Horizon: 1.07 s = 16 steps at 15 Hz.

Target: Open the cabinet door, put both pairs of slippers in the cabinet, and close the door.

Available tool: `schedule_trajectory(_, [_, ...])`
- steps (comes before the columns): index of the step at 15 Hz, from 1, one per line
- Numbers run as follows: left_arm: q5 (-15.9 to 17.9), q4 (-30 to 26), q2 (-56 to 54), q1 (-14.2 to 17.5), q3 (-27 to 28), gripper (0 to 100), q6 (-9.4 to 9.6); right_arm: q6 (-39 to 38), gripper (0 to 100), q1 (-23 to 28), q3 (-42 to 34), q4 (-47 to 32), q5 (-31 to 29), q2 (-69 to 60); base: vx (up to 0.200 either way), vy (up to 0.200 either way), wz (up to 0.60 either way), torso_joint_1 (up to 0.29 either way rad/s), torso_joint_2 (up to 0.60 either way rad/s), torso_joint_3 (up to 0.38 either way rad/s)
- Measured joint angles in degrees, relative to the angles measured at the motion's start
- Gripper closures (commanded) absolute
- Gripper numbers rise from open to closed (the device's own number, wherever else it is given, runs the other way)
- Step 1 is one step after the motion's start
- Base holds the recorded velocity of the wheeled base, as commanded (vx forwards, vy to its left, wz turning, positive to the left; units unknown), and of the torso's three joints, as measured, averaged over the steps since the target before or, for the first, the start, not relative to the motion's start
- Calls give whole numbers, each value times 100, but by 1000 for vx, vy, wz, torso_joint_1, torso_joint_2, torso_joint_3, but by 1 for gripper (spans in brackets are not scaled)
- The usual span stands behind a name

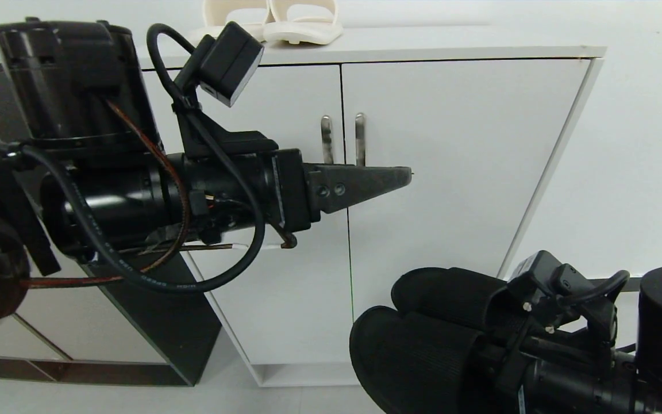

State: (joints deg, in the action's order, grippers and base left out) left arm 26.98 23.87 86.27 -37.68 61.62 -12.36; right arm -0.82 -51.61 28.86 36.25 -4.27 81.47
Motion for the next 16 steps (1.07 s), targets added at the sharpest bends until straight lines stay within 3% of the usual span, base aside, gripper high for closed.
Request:
schedule_trajectory(5, [-730,145,407,41,318,0,65,-7,100,-4,-15,-2,6,4,0,0,0,0,0,0])
schedule_trajectory(10, [-1003,196,711,45,662,0,104,-7,100,-4,-26,-2,4,1,0,0,0,0,0,0])
schedule_trajectory(16, [-1005,194,1023,233,878,0,104,2,100,-12,-33,-7,6,-5,0,0,0,0,0,0])
